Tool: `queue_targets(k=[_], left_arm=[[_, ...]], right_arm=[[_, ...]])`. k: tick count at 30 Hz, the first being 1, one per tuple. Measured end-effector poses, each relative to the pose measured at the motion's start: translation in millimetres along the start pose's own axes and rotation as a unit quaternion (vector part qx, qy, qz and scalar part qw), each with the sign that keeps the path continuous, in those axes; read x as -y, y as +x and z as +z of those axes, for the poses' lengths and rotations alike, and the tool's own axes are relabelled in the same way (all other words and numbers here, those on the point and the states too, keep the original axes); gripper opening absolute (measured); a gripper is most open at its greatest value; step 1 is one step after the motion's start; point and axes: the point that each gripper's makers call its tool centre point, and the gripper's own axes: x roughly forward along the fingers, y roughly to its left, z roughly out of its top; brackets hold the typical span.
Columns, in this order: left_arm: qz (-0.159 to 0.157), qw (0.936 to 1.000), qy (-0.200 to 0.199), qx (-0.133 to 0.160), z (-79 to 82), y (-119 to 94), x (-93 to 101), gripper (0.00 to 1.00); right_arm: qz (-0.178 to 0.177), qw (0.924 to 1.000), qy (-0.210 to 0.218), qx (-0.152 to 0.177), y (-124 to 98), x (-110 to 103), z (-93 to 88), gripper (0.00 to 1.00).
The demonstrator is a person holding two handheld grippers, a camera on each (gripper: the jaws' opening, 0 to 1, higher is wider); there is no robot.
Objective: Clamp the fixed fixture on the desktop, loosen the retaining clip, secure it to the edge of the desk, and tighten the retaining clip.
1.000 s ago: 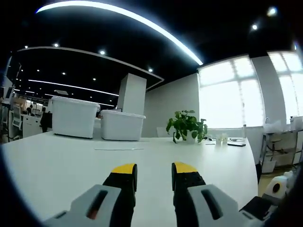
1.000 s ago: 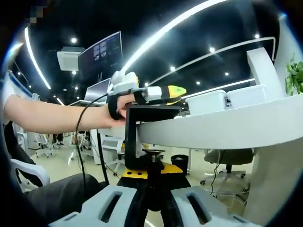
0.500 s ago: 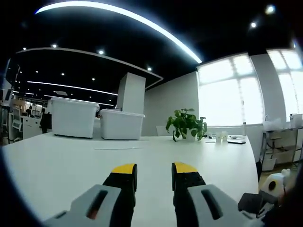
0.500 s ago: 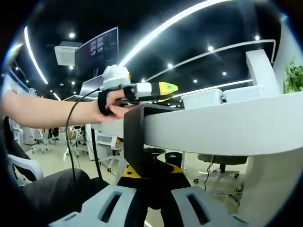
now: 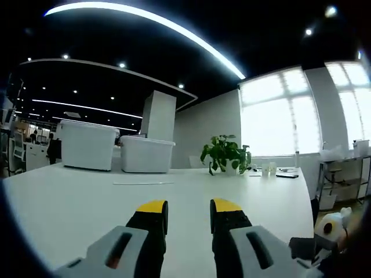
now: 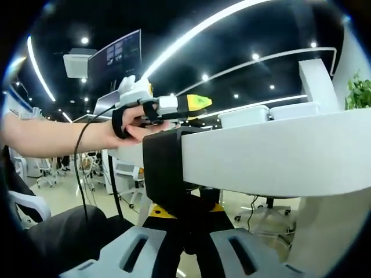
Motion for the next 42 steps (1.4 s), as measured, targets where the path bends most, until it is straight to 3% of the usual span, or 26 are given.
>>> queue_targets(k=[5, 7, 10, 11, 15, 18, 23, 26, 28, 33, 42], left_arm=[[-0.011, 0.9999, -0.003, 0.008, 3.4, -2.3, 6.5, 0.30], [-0.032, 0.9993, -0.010, 0.019, 8.1, -6.5, 17.9, 0.26], [-0.067, 0.9954, -0.067, 0.016, 7.9, -15.9, 35.9, 0.22], [-0.082, 0.9943, -0.067, 0.001, 5.6, -22.2, 43.6, 0.22], [-0.112, 0.9925, -0.039, 0.030, 18.9, -47.8, 67.1, 0.22], [-0.138, 0.9860, -0.078, 0.052, 24.1, -76.5, 85.9, 0.22], [-0.140, 0.9860, -0.078, 0.045, -6.9, -129.8, 109.5, 0.22], [-0.122, 0.9869, -0.104, 0.021, -40.4, -155.3, 113.2, 0.22], [-0.100, 0.9900, -0.098, 0.019, -49.9, -165.4, 112.4, 0.21], [-0.098, 0.9890, -0.110, 0.009, -58.0, -167.8, 121.6, 0.21], [-0.129, 0.9873, -0.093, -0.002, -64.1, -138.0, 141.5, 0.21]], right_arm=[[-0.006, 1.0000, -0.001, -0.001, -1.0, -1.3, -0.7, 0.04], [-0.010, 0.9999, -0.005, -0.002, -1.2, -1.1, -0.7, 0.04], [-0.015, 0.9998, -0.010, -0.006, -1.1, -0.2, -0.5, 0.04], [-0.016, 0.9998, -0.011, -0.008, -0.8, 0.1, -0.7, 0.04], [-0.009, 0.9998, -0.013, -0.011, -1.9, 1.8, -0.2, 0.05], [-0.006, 1.0000, 0.002, -0.007, -1.0, 1.1, -1.7, 0.05], [0.009, 0.9998, -0.014, -0.006, 0.4, 0.4, -1.2, 0.05], [0.023, 0.9997, -0.008, -0.002, 0.5, 0.9, -1.6, 0.05], [0.029, 0.9996, -0.002, 0.005, 1.6, 0.7, -1.6, 0.05], [0.045, 0.9987, 0.012, 0.023, 3.6, -0.6, -0.8, 0.05], [0.068, 0.9970, 0.021, 0.031, 7.4, -4.9, 0.4, 0.05]])
